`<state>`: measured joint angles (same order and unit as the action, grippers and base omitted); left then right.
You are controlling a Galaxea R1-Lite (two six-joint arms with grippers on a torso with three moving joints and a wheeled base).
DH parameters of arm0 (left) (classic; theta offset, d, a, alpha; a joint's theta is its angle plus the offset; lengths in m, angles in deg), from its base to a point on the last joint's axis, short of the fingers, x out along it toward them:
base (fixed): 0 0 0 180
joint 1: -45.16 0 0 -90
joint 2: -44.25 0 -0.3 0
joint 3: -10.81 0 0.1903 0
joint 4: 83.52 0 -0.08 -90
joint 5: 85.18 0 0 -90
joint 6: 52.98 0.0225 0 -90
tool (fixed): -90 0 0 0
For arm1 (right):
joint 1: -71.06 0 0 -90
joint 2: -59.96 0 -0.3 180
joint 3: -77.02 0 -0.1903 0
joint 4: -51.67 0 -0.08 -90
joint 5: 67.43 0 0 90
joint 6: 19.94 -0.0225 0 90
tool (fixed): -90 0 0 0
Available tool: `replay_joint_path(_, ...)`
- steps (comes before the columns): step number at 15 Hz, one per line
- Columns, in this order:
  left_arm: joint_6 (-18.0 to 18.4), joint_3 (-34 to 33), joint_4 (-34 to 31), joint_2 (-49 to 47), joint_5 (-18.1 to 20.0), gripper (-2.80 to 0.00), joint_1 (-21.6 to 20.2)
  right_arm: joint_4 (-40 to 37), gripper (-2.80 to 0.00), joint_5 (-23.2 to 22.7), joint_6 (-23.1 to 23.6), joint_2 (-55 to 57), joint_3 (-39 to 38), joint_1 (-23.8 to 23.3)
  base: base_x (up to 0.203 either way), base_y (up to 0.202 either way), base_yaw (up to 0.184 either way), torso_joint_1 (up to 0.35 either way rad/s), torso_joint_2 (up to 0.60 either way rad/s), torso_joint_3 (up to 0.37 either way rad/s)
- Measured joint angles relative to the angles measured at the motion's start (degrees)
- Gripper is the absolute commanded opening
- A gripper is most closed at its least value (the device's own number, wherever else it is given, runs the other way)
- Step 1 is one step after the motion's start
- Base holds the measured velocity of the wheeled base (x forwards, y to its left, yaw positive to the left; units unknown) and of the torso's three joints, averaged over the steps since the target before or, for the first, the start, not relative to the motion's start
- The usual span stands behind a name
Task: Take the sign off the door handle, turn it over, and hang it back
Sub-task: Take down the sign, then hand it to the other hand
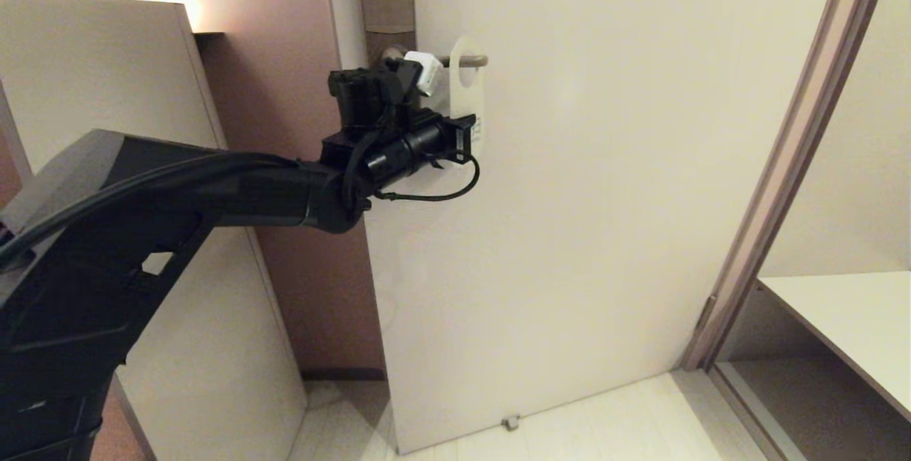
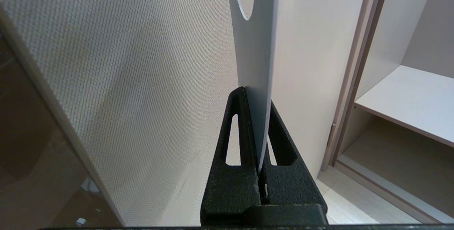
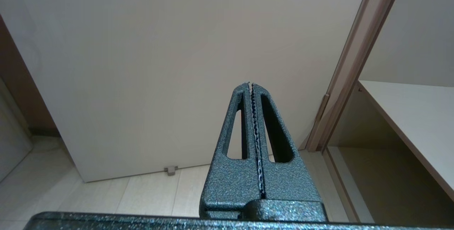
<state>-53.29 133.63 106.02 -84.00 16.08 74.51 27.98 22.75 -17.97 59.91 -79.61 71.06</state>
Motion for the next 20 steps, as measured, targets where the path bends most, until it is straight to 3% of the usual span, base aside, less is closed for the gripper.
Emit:
replay_joint_path(9,0.0,6.87,-4.49,-2.45,0.07,-2.8,2.6,0.04,-2.8,-0.02,0.02,0.0,0.0,0.0,0.0,0.0,0.0,0.0,0.0,0.0)
replay_joint_path(16,-0.02,6.61,-4.29,-2.25,-0.24,-2.8,4.4,-0.01,-2.8,0.01,0.0,0.01,0.0,0.0,0.0,0.0,0.0,0.0,0.0,0.0)
replay_joint_path(20,-0.07,2.62,-4.29,1.78,-0.13,-2.8,7.4,0.0,-2.8,-0.02,0.0,0.0,0.0,0.0,0.0,0.0,0.0,0.0,0.0,0.0)
